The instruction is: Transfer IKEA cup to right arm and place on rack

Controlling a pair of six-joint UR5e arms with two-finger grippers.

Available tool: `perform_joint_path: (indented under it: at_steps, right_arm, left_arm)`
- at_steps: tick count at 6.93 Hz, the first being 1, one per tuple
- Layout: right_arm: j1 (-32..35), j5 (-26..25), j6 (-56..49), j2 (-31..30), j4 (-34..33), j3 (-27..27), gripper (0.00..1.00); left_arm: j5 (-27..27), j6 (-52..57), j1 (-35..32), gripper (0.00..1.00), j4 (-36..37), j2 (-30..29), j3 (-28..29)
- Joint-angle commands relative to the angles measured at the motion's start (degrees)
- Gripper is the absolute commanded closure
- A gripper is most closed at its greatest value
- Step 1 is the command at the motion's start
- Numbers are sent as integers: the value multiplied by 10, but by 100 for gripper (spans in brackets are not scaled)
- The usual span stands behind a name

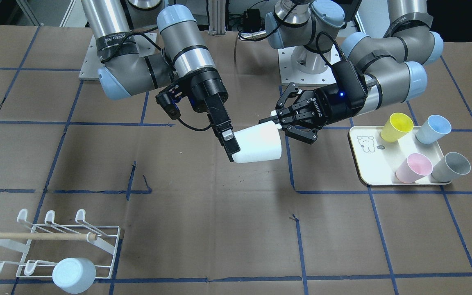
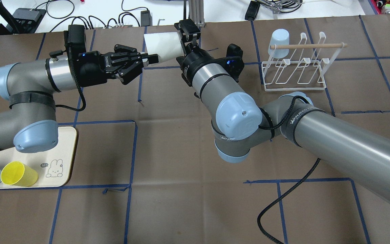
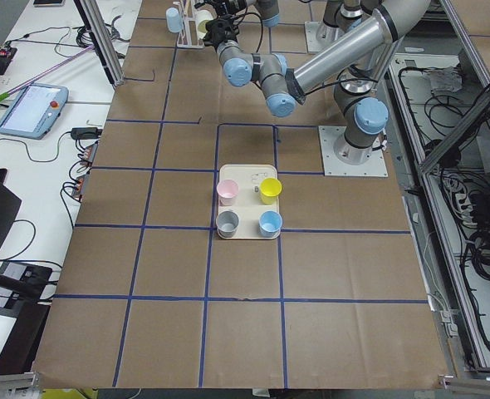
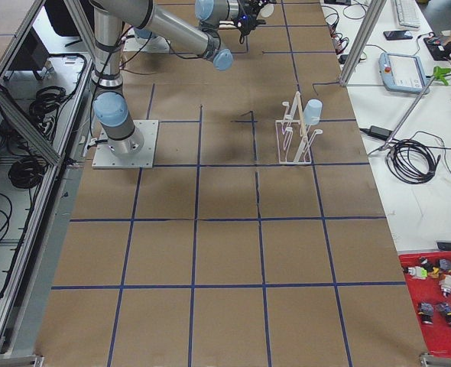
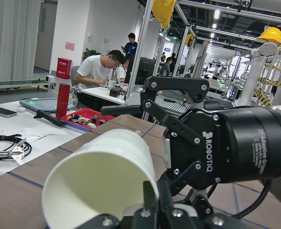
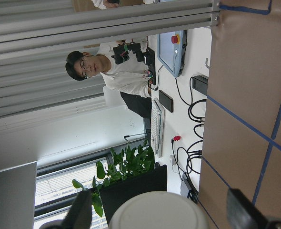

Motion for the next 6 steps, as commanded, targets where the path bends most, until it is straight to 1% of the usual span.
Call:
perform_joint_path:
  at_steps: [1, 6]
  right_arm:
    - [12, -11, 4, 1, 14, -11, 2]
    - [15, -12, 3, 1, 15, -17, 2]
  left_arm:
    - [0, -1, 0, 99, 0, 0, 0]
    - [0, -9, 0, 99, 1, 1, 1]
